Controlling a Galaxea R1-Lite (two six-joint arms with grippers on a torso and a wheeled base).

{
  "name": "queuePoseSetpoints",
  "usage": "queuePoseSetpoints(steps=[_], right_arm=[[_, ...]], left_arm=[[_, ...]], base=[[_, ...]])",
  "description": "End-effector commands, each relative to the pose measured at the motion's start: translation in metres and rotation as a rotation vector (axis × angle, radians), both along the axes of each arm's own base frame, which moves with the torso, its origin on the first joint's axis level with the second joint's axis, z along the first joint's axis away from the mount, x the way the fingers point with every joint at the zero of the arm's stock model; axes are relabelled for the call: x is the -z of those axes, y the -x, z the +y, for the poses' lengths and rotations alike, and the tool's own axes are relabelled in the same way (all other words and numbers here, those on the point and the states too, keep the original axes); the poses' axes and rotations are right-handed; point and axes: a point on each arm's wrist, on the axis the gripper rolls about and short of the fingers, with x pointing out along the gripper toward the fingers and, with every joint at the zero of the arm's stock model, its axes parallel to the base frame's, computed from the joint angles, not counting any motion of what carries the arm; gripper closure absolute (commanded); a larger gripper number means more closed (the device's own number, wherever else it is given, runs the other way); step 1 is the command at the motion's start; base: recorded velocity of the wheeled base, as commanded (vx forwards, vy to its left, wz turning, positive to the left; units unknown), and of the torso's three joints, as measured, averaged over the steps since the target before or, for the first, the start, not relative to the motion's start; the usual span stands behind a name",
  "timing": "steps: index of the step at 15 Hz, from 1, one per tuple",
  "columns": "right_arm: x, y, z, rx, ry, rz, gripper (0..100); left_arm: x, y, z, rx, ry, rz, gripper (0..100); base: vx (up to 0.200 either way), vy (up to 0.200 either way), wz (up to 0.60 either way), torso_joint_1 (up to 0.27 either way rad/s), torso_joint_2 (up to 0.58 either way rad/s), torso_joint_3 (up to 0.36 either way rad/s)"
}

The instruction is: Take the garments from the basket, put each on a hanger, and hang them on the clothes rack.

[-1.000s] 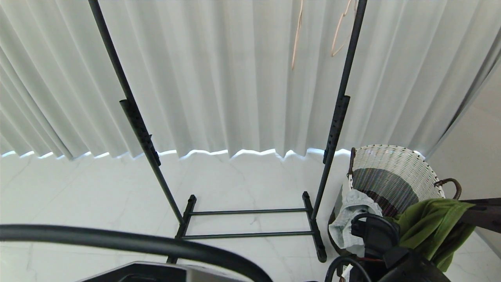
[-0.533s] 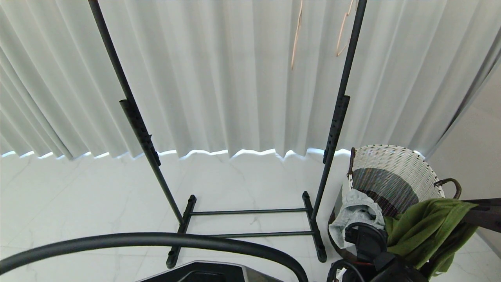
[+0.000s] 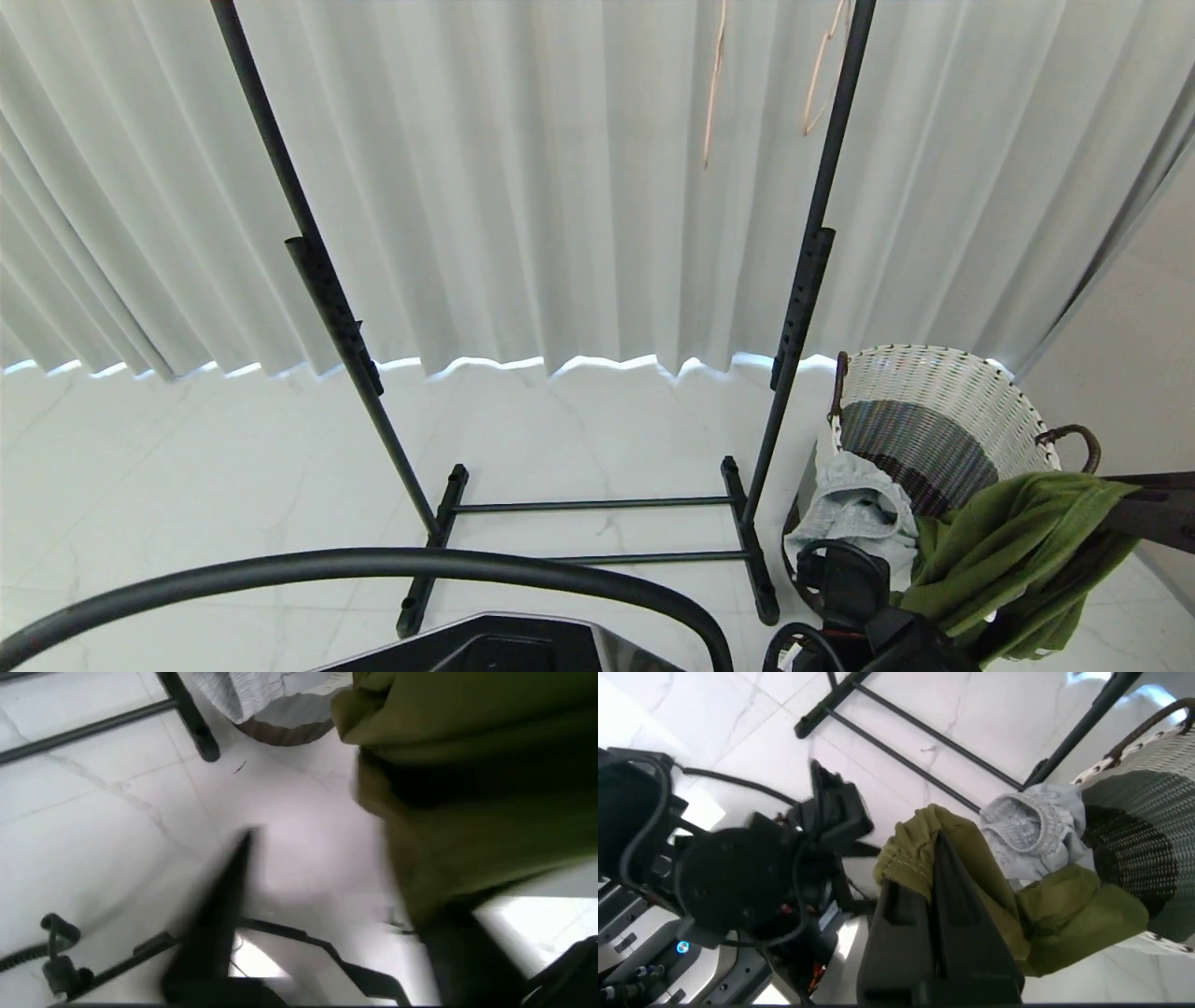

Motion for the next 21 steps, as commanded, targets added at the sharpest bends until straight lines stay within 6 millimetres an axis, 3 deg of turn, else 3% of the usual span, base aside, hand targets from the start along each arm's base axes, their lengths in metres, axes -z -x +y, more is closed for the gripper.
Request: queuePoseSetpoints(steps=[1,8,11,15,17,19,21], right_arm=[[0.002,0.000,-0.001,0.007,0.006,0.005,100],[0.012,0.014,-0.006,-0.032,0.038,-0.060,100],[0.018,0.017,-0.008,-0.063,0.089,-0.103,100],[0.019,0.013,-0.006,-0.070,0.114,-0.104,100],[0.019,0.012,-0.005,-0.075,0.120,-0.114,100],[0.014,0.010,-0.005,-0.065,0.107,-0.160,100],[0.005,0.003,0.001,-0.078,0.080,-0.211,100]], left_arm=[[-0.016,0.011,0.013,0.001,0.010,0.006,100],[-0.112,0.101,0.117,0.213,0.118,-0.018,100],[-0.132,0.123,0.148,0.310,0.143,-0.071,100],[-0.142,0.126,0.163,0.326,0.157,-0.113,100],[-0.137,0.124,0.170,0.315,0.129,-0.120,100],[-0.134,0.097,0.184,0.197,0.040,-0.215,100],[-0.147,0.072,0.189,0.096,-0.001,-0.310,100]], base=[[0.000,0.000,0.00,0.000,0.00,0.000],[0.000,0.000,0.00,0.000,0.00,0.000],[0.000,0.000,0.00,0.000,0.00,0.000],[0.000,0.000,0.00,0.000,0.00,0.000],[0.000,0.000,0.00,0.000,0.00,0.000],[0.000,0.000,0.00,0.000,0.00,0.000],[0.000,0.000,0.00,0.000,0.00,0.000]])
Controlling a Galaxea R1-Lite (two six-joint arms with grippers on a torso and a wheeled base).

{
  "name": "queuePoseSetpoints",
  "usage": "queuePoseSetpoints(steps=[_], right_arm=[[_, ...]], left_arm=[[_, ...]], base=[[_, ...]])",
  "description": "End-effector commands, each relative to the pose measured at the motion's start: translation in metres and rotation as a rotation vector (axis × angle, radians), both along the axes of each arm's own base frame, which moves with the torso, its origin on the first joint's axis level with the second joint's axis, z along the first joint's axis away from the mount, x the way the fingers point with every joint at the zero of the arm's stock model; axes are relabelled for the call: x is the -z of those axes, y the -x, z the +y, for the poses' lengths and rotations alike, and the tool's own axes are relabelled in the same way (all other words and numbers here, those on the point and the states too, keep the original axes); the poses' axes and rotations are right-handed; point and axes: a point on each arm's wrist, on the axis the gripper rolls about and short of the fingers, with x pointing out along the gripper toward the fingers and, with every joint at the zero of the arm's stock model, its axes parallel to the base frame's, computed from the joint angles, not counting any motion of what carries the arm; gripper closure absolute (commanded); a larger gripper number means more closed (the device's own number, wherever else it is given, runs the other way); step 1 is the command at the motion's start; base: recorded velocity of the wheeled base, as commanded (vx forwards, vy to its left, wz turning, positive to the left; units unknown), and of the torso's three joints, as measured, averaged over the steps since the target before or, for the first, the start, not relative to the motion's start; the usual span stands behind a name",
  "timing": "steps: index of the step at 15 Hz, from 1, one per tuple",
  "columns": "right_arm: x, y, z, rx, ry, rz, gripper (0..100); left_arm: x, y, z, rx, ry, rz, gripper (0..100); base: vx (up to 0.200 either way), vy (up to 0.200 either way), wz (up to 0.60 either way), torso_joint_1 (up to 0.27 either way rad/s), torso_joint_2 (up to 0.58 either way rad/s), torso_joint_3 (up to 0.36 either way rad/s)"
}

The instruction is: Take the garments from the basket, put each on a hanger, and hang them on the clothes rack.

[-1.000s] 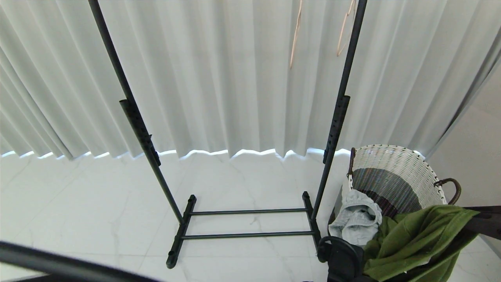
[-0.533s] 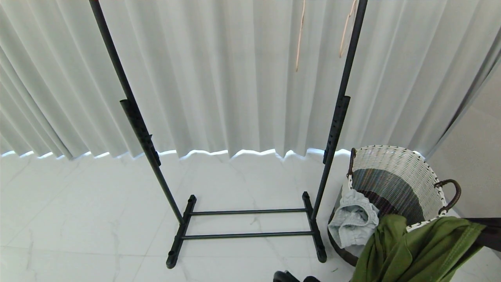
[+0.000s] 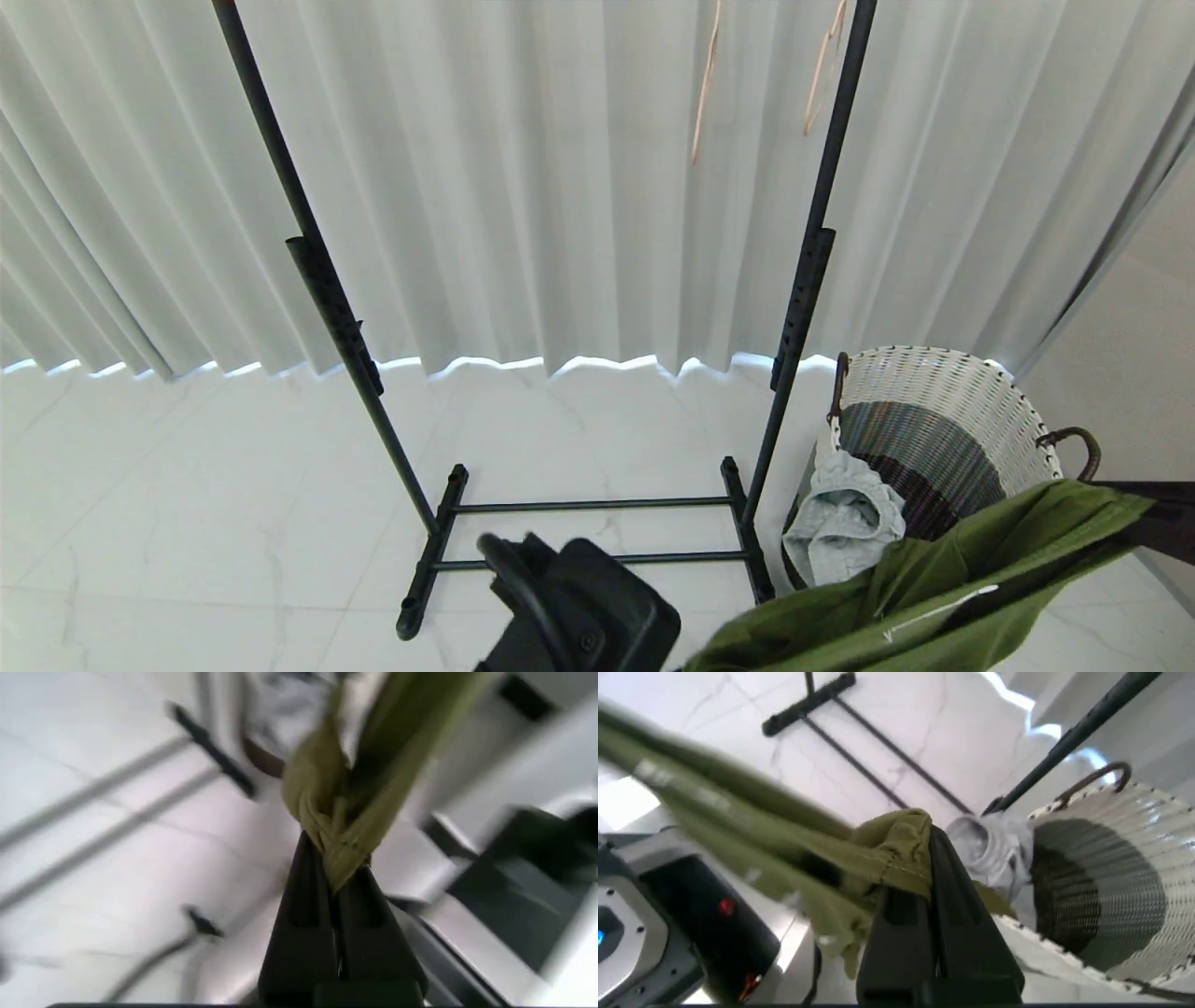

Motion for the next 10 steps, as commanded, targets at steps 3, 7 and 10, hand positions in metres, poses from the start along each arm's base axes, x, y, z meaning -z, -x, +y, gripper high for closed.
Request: queuePoseSetpoints(steps=[3,7,10], right_arm=[[-0.023,-0.031,0.032,-0.075,-0.071,-0.057,100],[-0.049,-0.060,0.053,-0.023,-0.148,-0.128,100],[-0.076,-0.071,0.059,0.004,-0.212,-0.177,100]], left_arm=[[-0.041,-0.050,0.033,-0.198,-0.040,-0.135,100],[-0.117,-0.075,0.062,-0.351,-0.001,-0.188,100],[-0.159,-0.081,0.078,-0.404,0.002,-0.237,100]], base=[[0.000,0.000,0.00,0.000,0.00,0.000],[0.000,0.000,0.00,0.000,0.00,0.000],[0.000,0.000,0.00,0.000,0.00,0.000]])
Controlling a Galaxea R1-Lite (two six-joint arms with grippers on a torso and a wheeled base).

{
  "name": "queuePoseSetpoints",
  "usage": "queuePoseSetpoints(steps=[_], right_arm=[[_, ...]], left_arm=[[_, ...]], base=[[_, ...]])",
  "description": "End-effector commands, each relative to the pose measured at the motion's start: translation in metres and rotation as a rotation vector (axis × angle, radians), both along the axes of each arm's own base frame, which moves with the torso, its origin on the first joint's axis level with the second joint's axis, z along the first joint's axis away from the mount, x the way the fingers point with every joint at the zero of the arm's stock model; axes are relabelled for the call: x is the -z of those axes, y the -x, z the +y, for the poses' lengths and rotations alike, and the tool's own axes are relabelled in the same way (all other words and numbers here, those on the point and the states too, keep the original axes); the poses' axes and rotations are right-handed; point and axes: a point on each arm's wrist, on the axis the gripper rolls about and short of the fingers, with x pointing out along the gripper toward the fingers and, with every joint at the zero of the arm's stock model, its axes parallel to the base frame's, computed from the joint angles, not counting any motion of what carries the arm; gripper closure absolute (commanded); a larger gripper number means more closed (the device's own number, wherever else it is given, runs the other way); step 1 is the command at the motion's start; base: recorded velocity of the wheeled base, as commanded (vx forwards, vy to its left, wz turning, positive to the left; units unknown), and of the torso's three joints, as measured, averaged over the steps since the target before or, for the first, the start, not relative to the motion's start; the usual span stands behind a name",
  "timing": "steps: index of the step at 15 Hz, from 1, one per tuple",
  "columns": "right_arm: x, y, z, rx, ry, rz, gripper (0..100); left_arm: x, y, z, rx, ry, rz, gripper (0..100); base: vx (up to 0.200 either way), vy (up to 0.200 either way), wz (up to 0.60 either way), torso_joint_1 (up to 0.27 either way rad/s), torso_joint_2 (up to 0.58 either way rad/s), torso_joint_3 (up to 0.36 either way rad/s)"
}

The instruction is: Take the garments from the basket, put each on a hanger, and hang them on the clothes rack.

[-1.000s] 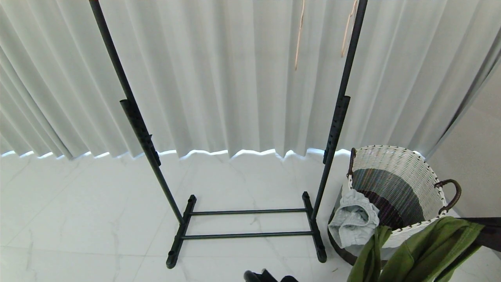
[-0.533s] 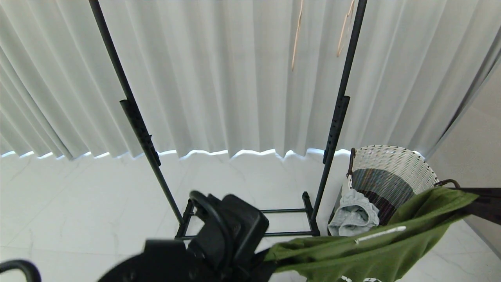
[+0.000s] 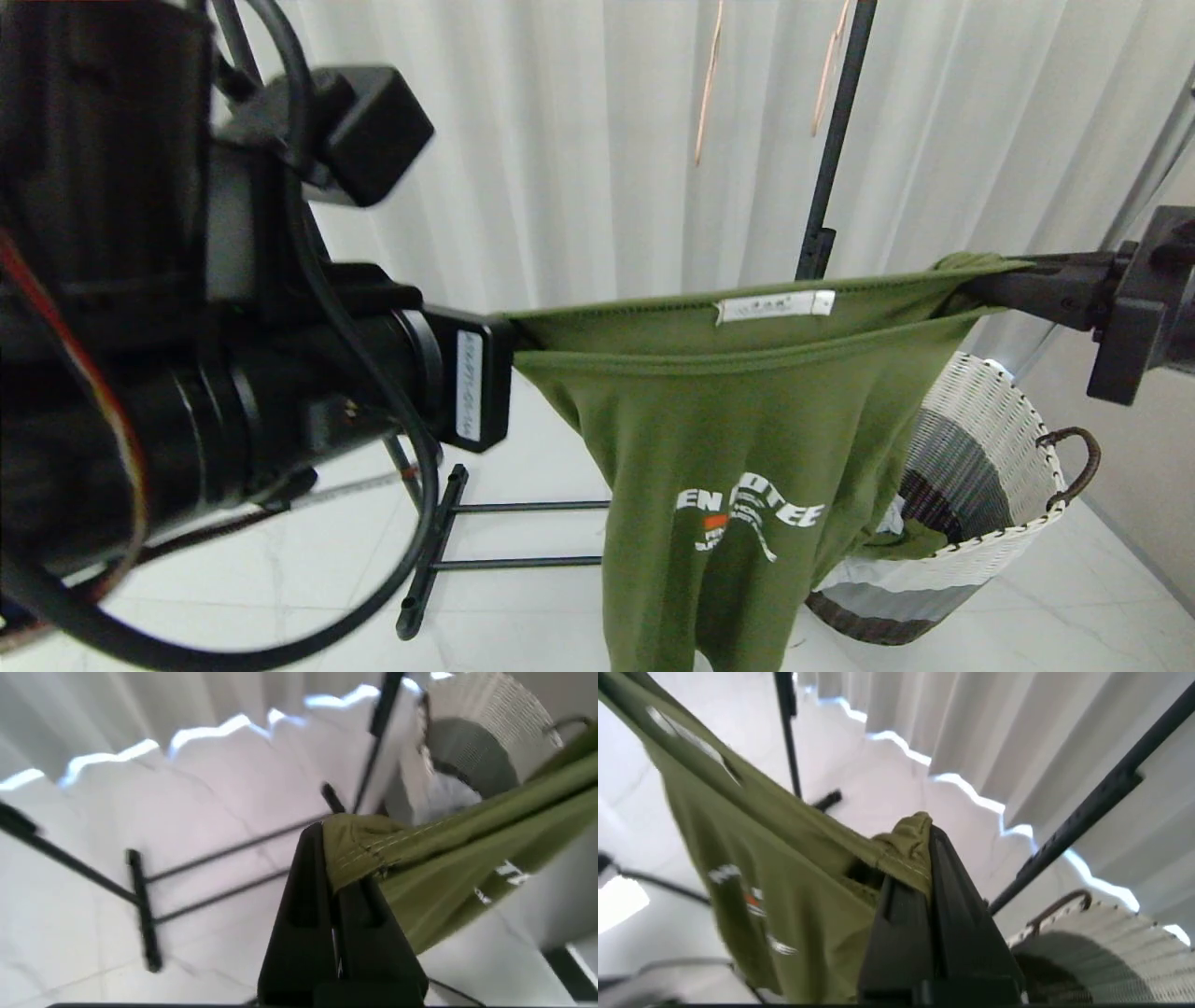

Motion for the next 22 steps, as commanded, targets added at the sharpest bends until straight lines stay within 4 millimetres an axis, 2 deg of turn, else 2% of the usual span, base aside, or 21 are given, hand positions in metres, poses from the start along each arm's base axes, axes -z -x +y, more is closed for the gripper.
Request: queuePoseSetpoints(steps=[1,5,12,15,18,22], right_arm=[[-0.018,-0.015,0.009,0.016,-0.035,-0.021,100],[-0.045,-0.021,0.013,0.022,-0.088,-0.085,100],[-0.050,-0.012,0.008,0.028,-0.087,-0.086,100],[-0.054,0.004,-0.003,0.028,-0.079,-0.074,100],[-0.055,0.036,-0.020,-0.010,-0.051,-0.026,100],[-0.054,0.083,-0.032,-0.257,-0.006,0.079,100]], left_arm=[[-0.034,-0.005,0.022,-0.059,-0.018,-0.084,100],[-0.038,-0.001,0.028,-0.034,-0.065,-0.119,100],[-0.044,0.011,0.025,0.040,-0.038,-0.138,100],[-0.046,0.012,0.025,0.040,-0.035,-0.144,100],[-0.046,0.013,0.015,0.073,-0.014,-0.150,100],[-0.048,0.003,-0.003,0.085,0.021,-0.187,100]], base=[[0.000,0.000,0.00,0.000,0.00,0.000],[0.000,0.000,0.00,0.000,0.00,0.000],[0.000,0.000,0.00,0.000,0.00,0.000],[0.000,0.000,0.00,0.000,0.00,0.000],[0.000,0.000,0.00,0.000,0.00,0.000],[0.000,0.000,0.00,0.000,0.00,0.000]])
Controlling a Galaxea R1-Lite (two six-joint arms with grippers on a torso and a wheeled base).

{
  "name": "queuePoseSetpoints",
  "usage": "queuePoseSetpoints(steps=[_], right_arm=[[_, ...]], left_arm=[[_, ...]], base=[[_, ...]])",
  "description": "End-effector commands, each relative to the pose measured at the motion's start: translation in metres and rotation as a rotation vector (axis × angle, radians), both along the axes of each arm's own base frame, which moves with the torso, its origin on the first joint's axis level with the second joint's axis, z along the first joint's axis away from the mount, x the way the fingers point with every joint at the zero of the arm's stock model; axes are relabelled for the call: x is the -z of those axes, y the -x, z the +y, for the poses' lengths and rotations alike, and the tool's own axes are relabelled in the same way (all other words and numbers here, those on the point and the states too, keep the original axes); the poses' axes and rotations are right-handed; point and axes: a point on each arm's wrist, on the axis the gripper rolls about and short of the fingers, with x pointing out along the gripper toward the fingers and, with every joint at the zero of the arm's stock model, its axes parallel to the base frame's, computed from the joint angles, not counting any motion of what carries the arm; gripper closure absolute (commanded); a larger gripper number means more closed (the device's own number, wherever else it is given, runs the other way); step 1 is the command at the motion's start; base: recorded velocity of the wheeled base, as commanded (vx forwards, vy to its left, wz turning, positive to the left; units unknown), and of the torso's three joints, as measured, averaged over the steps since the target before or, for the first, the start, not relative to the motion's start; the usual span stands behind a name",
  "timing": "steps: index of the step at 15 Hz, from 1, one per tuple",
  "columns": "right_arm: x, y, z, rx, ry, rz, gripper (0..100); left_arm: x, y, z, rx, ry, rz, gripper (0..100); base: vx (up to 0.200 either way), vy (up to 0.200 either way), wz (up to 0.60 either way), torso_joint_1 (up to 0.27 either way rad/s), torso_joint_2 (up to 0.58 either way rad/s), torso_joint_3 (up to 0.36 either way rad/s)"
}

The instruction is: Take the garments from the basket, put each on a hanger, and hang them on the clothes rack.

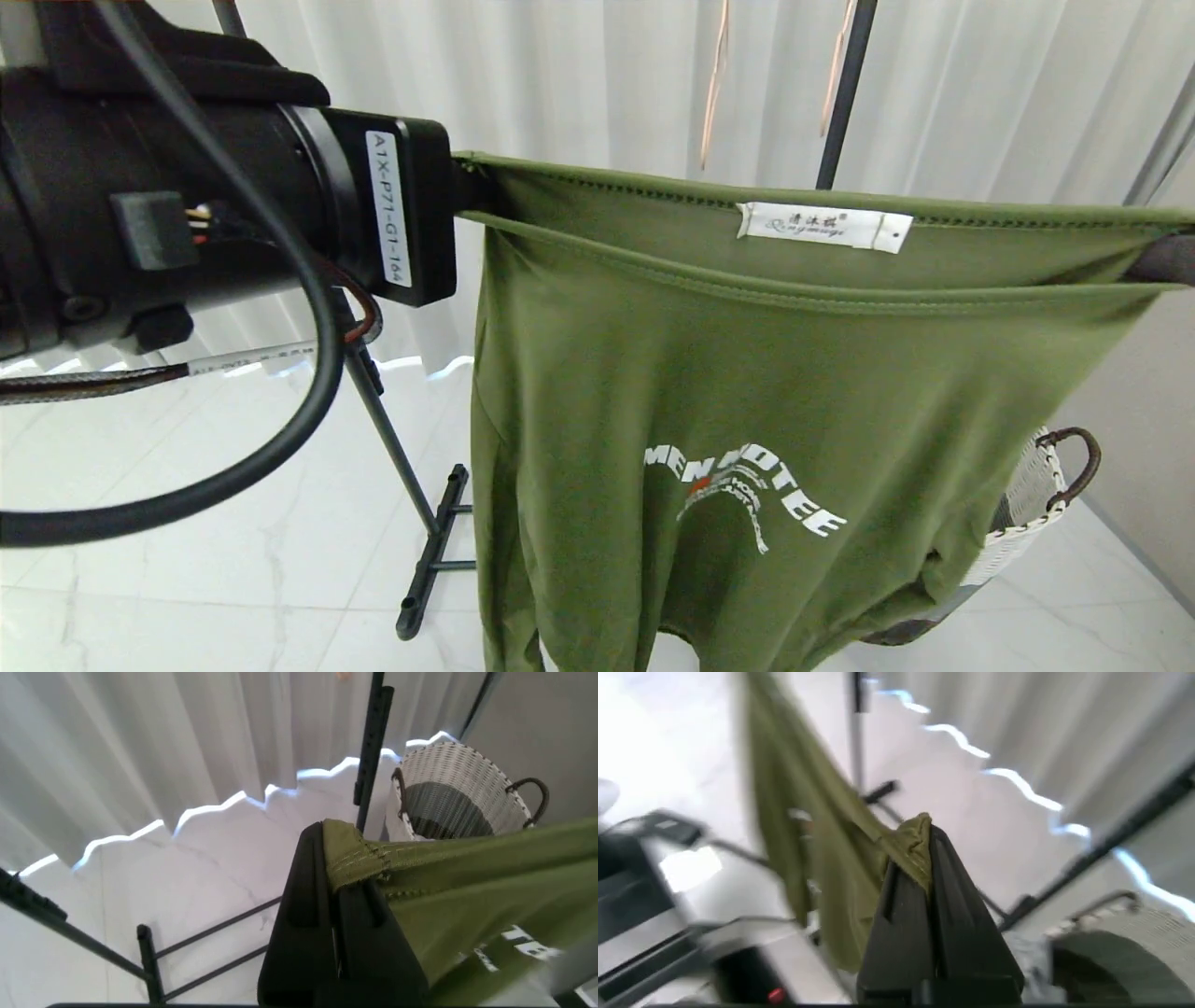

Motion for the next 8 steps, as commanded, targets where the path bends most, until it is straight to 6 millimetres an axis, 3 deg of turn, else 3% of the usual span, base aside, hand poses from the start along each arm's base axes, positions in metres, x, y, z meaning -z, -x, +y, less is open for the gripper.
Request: queuePoseSetpoints(steps=[1,5,8], right_arm=[[-0.007,0.028,-0.008,-0.124,-0.020,-0.015,100],[-0.003,0.029,-0.002,-0.172,-0.007,-0.001,100],[0.001,0.022,0.002,-0.090,0.027,0.005,100]], left_arm=[[0.002,-0.007,-0.010,0.003,-0.010,0.008,100],[0.001,-0.009,-0.012,0.001,-0.006,0.007,100],[0.001,-0.005,-0.006,-0.004,-0.015,0.013,100]], base=[[0.000,0.000,0.00,0.000,0.00,0.000],[0.000,0.000,0.00,0.000,0.00,0.000],[0.000,0.000,0.00,0.000,0.00,0.000]])
